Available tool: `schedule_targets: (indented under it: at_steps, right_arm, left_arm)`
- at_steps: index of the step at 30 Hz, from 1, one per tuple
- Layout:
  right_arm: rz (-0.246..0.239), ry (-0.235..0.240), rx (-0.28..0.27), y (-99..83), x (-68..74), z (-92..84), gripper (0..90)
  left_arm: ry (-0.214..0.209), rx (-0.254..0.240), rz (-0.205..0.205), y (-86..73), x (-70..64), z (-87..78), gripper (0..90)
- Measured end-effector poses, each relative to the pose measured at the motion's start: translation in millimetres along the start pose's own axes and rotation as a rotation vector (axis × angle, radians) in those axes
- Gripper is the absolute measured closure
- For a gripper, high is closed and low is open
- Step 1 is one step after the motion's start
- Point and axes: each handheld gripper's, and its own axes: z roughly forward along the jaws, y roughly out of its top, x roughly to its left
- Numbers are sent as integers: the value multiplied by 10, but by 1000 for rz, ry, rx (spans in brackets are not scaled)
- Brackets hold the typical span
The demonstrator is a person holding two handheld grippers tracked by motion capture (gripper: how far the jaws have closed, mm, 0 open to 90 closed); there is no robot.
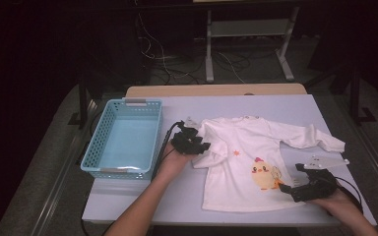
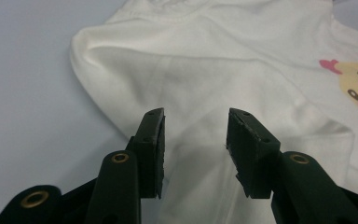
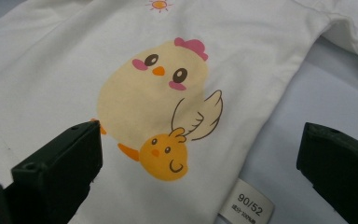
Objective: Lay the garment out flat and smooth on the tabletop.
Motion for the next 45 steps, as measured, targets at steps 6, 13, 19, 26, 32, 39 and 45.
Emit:
schedule_targets:
  at_steps: [6, 13, 19, 26, 32, 39, 45]
  right_arm:
    - [-7, 1, 5, 4, 1, 9, 1]
    - [-11, -2, 7, -1, 0, 10, 1]
    - [-15, -2, 9, 2, 4, 12, 2]
    - [-12, -4, 9, 1, 2, 14, 2]
    - [-13, -4, 10, -1, 2, 17, 1]
    - [-19, -4, 14, 1, 8, 26, 2]
    - [-19, -4, 17, -1, 9, 32, 1]
  left_arm:
    - [-1, 46, -29, -101, 74, 76, 600]
    - [-41, 87, -29, -134, 84, 142, 739]
    - [-56, 94, -35, -132, 85, 152, 858]
    - [-74, 49, -40, -91, 32, 34, 872]
    - [-102, -18, 10, -70, -111, -147, 873]
    - [-179, -32, 52, -136, -332, -248, 875]
    - [-265, -1, 51, -275, -458, -258, 874]
